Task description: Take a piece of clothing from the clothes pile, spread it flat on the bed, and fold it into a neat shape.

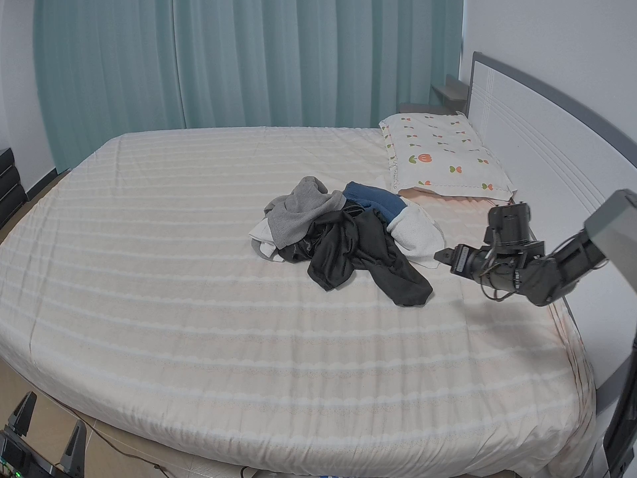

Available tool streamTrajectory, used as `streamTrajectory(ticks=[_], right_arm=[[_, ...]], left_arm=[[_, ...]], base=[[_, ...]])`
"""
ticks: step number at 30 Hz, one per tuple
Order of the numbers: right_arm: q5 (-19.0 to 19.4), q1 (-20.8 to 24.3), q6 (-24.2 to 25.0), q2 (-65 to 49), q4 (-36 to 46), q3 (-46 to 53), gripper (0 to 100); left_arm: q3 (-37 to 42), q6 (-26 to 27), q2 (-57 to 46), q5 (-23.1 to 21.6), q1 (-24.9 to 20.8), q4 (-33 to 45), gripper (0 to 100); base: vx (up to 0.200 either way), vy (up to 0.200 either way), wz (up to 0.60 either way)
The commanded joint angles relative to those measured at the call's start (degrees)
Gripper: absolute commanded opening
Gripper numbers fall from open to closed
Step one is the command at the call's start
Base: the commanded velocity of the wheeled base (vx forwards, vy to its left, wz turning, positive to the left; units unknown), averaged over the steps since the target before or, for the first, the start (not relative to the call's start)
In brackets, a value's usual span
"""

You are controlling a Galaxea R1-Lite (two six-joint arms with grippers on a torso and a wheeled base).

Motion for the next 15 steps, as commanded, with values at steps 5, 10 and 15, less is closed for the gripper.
streamTrajectory(ticks=[5, 10, 15], right_arm=[[-4.6, 2.8, 6.3, 32.1, 1.4, -27.4, 100], [-4.5, 2.7, 8.4, 33.9, 4.4, -31.7, 100], [-4.5, 2.7, 8.8, 34.2, 5.9, -32.9, 100]], left_arm=[[1.0, 0.0, -0.4, 0.4, 0.0, 0.0, 100], [1.0, 0.0, -0.4, 0.4, 0.0, 0.0, 100], [1.0, -0.1, -0.4, 0.4, 0.0, 0.0, 100]], base=[[0.000, 0.000, 0.00], [0.000, 0.000, 0.00], [0.000, 0.000, 0.00]])
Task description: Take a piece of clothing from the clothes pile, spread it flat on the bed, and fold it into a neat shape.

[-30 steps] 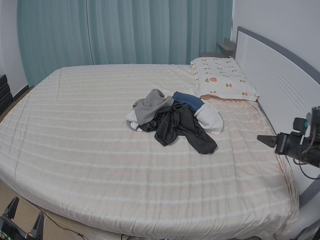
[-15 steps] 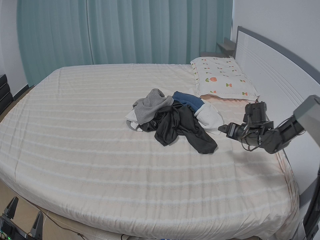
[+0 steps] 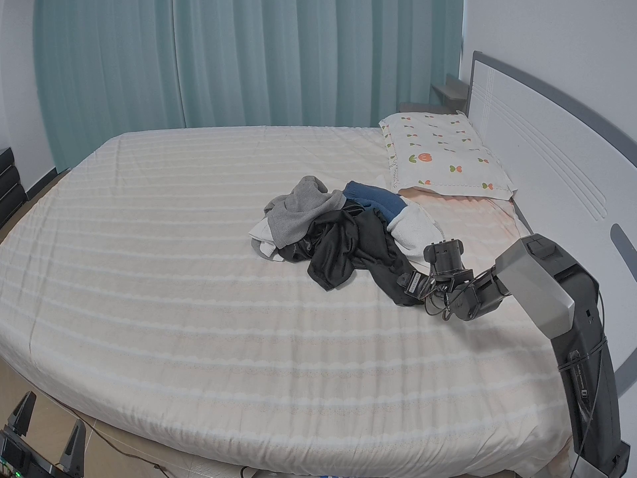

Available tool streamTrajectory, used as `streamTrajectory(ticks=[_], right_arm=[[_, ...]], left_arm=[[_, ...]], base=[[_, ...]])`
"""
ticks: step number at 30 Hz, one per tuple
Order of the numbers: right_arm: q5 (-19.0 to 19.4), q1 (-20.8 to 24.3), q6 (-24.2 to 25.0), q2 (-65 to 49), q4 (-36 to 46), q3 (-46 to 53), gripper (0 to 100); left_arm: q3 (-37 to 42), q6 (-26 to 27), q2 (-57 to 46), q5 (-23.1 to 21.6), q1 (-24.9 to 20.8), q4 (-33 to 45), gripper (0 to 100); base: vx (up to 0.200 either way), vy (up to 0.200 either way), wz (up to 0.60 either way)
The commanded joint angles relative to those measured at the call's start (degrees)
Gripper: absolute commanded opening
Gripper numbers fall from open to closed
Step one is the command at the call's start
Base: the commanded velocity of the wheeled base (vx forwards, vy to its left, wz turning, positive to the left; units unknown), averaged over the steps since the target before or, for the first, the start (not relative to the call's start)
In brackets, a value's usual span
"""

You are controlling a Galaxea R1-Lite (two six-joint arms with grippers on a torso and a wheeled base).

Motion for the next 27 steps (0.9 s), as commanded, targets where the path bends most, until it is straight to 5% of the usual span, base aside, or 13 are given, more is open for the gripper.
streamTrajectory(ticks=[1, 4, 5, 18, 27], right_arm=[[-0.1, 0.3, 1.0, 4.2, 0.4, -3.4, 100], [-0.1, 0.4, 1.5, 4.8, 0.3, -4.8, 100], [-0.1, 0.4, 1.5, 4.9, 0.2, -4.9, 0], [-2.1, 0.5, 2.3, -0.9, -0.7, 0.6, 0], [-0.8, -1.4, 2.2, -14.2, -6.1, 18.6, 0]], left_arm=[[1.0, 0.0, -0.4, 0.0, 0.0, 0.0, 100], [1.0, 0.0, -0.4, 0.0, 0.0, 0.1, 100], [1.0, 0.0, -0.4, 0.0, 0.0, 0.1, 100], [1.0, -0.1, -0.4, 0.0, 0.1, 0.1, 100], [1.0, -0.1, -0.5, 0.1, 0.1, 0.2, 100]], base=[[0.000, 0.000, 0.00], [0.000, 0.000, 0.00], [0.000, 0.000, 0.00], [0.000, 0.000, 0.00], [0.000, 0.000, 0.00]])
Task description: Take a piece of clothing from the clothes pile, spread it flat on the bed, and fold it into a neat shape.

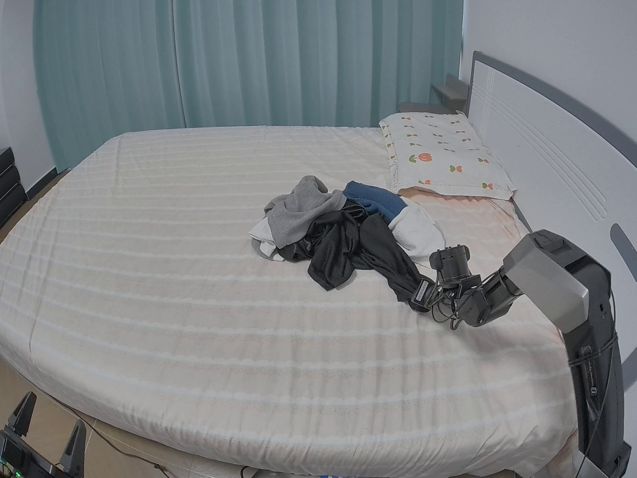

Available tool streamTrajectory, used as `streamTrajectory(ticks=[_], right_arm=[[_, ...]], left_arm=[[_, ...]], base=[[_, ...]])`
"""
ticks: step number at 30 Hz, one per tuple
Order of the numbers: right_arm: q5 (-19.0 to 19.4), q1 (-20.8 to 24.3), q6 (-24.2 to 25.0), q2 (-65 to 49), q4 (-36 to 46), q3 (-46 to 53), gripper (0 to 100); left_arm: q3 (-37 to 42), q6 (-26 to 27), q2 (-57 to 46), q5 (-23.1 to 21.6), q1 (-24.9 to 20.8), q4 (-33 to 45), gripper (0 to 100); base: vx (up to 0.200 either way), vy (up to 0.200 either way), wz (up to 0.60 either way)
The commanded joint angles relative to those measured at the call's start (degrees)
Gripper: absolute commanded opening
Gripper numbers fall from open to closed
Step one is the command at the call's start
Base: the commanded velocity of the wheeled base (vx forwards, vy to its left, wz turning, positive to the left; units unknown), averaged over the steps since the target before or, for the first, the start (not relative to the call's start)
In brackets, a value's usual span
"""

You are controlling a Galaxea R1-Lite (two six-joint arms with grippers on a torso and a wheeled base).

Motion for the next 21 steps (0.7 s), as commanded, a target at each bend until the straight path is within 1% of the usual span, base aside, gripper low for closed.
streamTrajectory(ticks=[1, 2, 3, 4, 7, 9, 10, 12, 13, 14, 15, 17, 18, 20, 21], right_arm=[[0.7, -1.4, 0.0, -9.8, -4.6, 9.4, 0], [0.7, -1.4, 0.0, -9.8, -4.6, 9.4, 0], [1.3, -2.1, 0.7, -13.0, -12.5, 15.4, 0], [2.2, -2.1, 0.7, -14.2, -14.5, 18.0, 0], [6.2, -1.4, 1.0, -18.9, -20.6, 26.8, 0], [8.4, -0.8, 2.5, -23.1, -24.2, 32.4, 0], [10.6, 0.1, 3.9, -26.9, -26.2, 36.8, 0], [13.7, 1.0, 5.1, -32.2, -27.5, 41.5, 0], [13.7, 1.0, 5.1, -32.2, -27.5, 41.5, 0], [16.4, 1.7, 5.9, -37.6, -27.6, 44.9, 0], [17.4, 2.2, 6.2, -40.6, -27.6, 46.0, 0], [18.6, 2.9, 6.6, -45.4, -27.4, 47.2, 0], [18.8, 3.4, 6.7, -48.5, -27.1, 47.7, 0], [19.4, 4.4, 6.9, -52.9, -26.9, 48.4, 0], [20.2, 5.1, 7.2, -55.1, -26.8, 48.7, 0]], left_arm=[[1.0, 0.0, -0.5, 0.0, 0.0, 0.0, 100], [1.0, 0.0, -0.5, 0.0, 0.0, 0.0, 100], [1.0, 0.0, -0.4, 0.0, 0.0, 0.0, 100], [1.0, 0.0, -0.5, 0.0, 0.0, 0.0, 100], [1.0, 0.0, -0.5, 0.0, 0.0, 0.0, 100], [1.0, 0.0, -0.5, 0.0, 0.0, -0.1, 100], [1.0, -0.1, -0.5, 0.0, 0.0, -0.1, 100], [1.0, -0.1, -0.6, 0.0, 0.0, -0.1, 100], [1.0, -0.1, -0.6, 0.0, 0.0, -0.1, 100], [1.0, 0.1, -0.6, 0.0, 0.0, 0.0, 100], [1.0, 0.3, -0.6, 0.0, 0.0, 0.0, 100], [1.0, 0.5, -0.6, 0.0, 0.0, -0.3, 100], [0.0, -0.7, -0.5, 0.1, 0.0, -1.8, 100], [-8.1, -4.4, 1.5, 0.1, -0.1, -5.9, 100], [-12.6, -6.4, 4.6, -0.8, -0.1, -6.9, 100]], base=[[0.000, 0.000, 0.00], [0.000, 0.000, 0.00], [0.000, 0.000, 0.00], [0.000, 0.000, 0.00], [0.000, 0.000, 0.00], [0.000, 0.000, 0.00], [0.000, 0.000, 0.00], [0.000, 0.000, 0.00], [0.000, 0.000, 0.00], [0.000, 0.000, 0.00], [0.000, 0.000, 0.00], [0.000, 0.000, 0.00], [0.000, 0.000, 0.00], [0.000, 0.000, 0.00], [0.000, 0.000, 0.00]])
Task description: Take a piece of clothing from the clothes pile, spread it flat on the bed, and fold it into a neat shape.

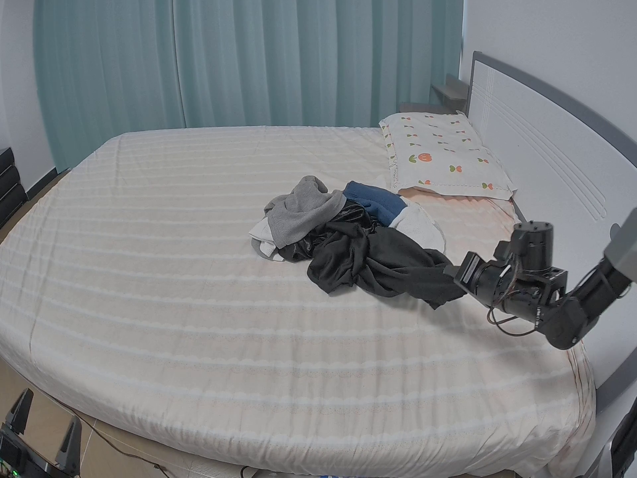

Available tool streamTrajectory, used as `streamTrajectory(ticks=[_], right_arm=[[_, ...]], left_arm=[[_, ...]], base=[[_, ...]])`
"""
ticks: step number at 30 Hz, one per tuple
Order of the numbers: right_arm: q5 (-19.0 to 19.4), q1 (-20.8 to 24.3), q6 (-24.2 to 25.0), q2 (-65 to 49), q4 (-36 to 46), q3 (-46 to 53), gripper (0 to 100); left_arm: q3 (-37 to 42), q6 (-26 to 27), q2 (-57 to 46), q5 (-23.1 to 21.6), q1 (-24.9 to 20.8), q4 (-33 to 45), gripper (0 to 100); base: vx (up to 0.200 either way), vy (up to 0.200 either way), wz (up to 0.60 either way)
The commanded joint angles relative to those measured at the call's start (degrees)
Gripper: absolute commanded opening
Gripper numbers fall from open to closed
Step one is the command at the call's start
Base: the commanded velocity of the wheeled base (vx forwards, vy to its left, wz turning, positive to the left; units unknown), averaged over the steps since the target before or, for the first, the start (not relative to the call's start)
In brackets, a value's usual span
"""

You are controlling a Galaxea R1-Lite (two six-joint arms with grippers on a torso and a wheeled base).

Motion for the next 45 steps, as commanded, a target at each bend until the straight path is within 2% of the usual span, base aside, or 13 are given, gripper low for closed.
streamTrajectory(ticks=[1, 5, 6, 10, 12, 16, 19, 22, 28, 32, 36, 41, 45], right_arm=[[6.4, 4.5, 2.6, -23.2, -2.0, 7.9, 0], [8.9, 6.5, 3.7, -29.1, -2.0, 7.9, 0], [10.3, 7.5, 3.9, -31.9, -1.8, 7.7, 0], [11.6, 9.4, 3.8, -34.3, -1.1, 7.4, 0], [11.4, 10.4, 3.8, -34.5, 1.1, 7.3, 0], [11.4, 11.2, 3.7, -36.0, 1.7, 8.0, 0], [11.5, 11.2, 3.7, -35.9, 1.8, 8.1, 0], [11.3, 12.5, 3.7, -36.3, 1.8, 8.9, 0], [11.0, 14.5, 3.7, -36.3, 1.7, 9.4, 0], [10.9, 15.2, 3.7, -36.3, 1.8, 9.2, 0], [9.4, 17.8, 3.4, -37.1, 1.8, 9.2, 0], [8.1, 18.1, 3.4, -37.2, 1.8, 9.3, 0], [7.9, 18.5, 3.4, -38.5, 2.1, 9.6, 0]], left_arm=[[-14.7, -6.0, 7.5, -1.6, 0.1, -5.1, 100], [-17.8, -1.0, 15.0, -6.5, -0.1, -4.9, 100], [-18.8, 0.2, 20.7, -9.4, -0.2, -5.2, 100], [-20.0, 0.7, 29.3, -10.4, -0.3, -6.2, 100], [-20.0, 0.8, 38.1, -11.7, -3.8, -8.9, 100], [-20.3, -0.6, 51.4, -9.2, -12.0, -16.6, 100], [-20.3, -1.5, 58.3, -7.4, -15.3, -20.9, 100], [-20.3, -4.7, 68.3, -5.2, -20.8, -28.5, 100], [-21.5, -11.1, 80.4, -2.9, -29.4, -35.0, 100], [-22.8, -11.3, 85.4, -1.9, -32.1, -36.4, 100], [-27.9, -11.0, 95.9, 1.2, -35.2, -42.4, 100], [-31.7, -10.9, 106.7, 4.9, -36.8, -48.8, 100], [-35.4, -10.9, 113.0, 5.6, -37.3, -51.7, 100]], base=[[0.000, 0.000, 0.00], [0.000, 0.000, 0.00], [0.000, 0.000, 0.00], [0.000, 0.000, 0.00], [0.000, 0.000, 0.00], [0.000, 0.000, 0.00], [0.000, 0.000, 0.00], [0.000, 0.000, 0.00], [0.000, 0.000, 0.00], [0.000, 0.000, 0.00], [0.000, 0.000, 0.00], [0.000, 0.000, 0.00], [0.000, 0.000, 0.00]])
